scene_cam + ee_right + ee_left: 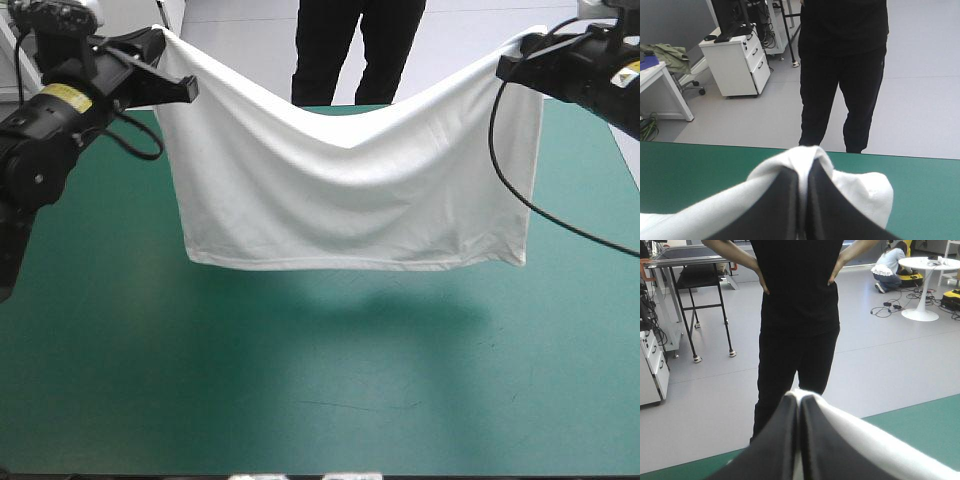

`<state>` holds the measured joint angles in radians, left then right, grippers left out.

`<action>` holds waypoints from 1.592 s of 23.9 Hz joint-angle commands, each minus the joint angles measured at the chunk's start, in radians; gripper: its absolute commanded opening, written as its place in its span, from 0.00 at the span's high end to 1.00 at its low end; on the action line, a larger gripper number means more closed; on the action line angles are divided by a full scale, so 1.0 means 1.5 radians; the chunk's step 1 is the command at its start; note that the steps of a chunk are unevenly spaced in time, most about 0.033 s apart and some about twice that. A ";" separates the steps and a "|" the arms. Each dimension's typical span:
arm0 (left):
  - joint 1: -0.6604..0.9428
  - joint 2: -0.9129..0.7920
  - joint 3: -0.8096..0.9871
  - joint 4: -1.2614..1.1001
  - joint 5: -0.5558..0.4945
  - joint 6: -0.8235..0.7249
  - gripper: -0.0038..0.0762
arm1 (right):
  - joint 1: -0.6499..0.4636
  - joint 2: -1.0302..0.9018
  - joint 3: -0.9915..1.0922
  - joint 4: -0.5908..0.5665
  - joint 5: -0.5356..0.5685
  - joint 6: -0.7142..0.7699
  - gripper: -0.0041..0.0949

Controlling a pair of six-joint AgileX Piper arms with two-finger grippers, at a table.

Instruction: Fold the cloth

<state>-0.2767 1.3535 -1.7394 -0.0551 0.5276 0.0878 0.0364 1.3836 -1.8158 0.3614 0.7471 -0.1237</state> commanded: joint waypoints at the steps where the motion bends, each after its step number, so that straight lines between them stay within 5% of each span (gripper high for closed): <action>1: 0.000 0.067 -0.097 -0.001 -0.076 -0.007 0.96 | -0.005 0.058 -0.052 0.007 -0.095 -0.009 0.98; 9: 0.000 0.197 -0.258 0.002 -0.017 -0.007 0.96 | -0.005 0.214 -0.236 0.004 -0.007 -0.020 0.98; 18: 0.000 0.200 -0.167 0.026 0.083 -0.005 0.96 | -0.009 0.242 -0.239 -0.065 0.097 -0.024 0.98; 29: 0.000 0.024 0.240 0.015 0.150 0.000 0.96 | -0.009 0.166 0.102 -0.085 0.289 -0.035 0.98; 38: -0.002 -0.118 0.511 -0.006 0.169 0.000 0.96 | -0.001 0.037 0.354 -0.085 0.286 -0.034 0.98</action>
<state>-0.2767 1.2396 -1.0045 -0.0454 0.8096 0.0887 0.0332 1.5193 -1.3391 0.2204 1.1910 -0.1677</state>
